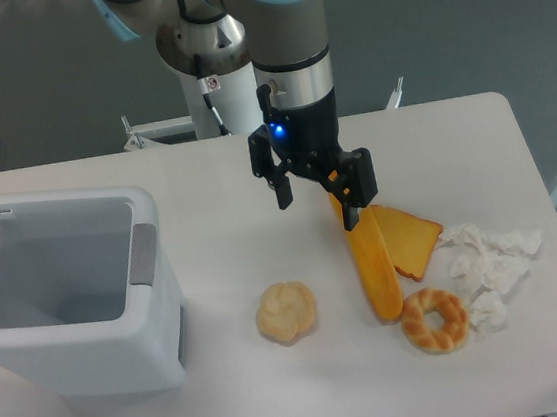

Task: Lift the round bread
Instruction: 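Move the open gripper down toward the round golden bread bun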

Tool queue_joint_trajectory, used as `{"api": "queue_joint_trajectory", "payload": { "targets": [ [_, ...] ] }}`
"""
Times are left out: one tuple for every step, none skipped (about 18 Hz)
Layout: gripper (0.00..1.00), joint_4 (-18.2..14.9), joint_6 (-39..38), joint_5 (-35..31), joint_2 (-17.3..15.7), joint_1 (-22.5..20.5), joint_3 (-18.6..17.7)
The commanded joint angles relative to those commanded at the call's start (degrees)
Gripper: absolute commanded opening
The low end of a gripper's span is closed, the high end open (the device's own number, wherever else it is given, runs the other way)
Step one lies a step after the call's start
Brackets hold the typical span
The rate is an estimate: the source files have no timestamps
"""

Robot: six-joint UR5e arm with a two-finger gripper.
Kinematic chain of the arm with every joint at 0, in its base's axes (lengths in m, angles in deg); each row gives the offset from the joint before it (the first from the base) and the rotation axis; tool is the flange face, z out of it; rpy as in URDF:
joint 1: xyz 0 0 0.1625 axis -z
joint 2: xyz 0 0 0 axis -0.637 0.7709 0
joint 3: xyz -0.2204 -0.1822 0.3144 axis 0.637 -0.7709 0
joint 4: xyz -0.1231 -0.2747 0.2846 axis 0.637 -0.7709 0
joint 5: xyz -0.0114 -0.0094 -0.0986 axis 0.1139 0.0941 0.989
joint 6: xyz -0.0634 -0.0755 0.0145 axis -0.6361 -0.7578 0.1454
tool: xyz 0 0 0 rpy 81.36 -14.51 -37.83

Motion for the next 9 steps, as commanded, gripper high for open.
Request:
{"api": "queue_joint_trajectory", "payload": {
  "targets": [
    [1.00,0.1,0.0,0.0,0.1,0.0,0.0],
    [1.00,0.1,0.3,0.0,0.3,0.0,0.1],
    [1.00,0.1,0.4,0.0,0.4,0.1,0.2],
    [1.00,0.1,0.4,0.0,0.5,0.3,0.2],
    [1.00,0.1,0.4,0.0,0.7,0.4,0.1],
    [1.00,0.2,0.4,0.0,0.8,0.8,0.0],
    [1.00,0.2,0.3,0.0,0.9,1.0,0.0],
    [1.00,0.1,0.3,0.1,1.3,1.1,0.0],
    [1.00,0.1,0.2,0.3,1.8,1.4,0.0]
  ]
}}
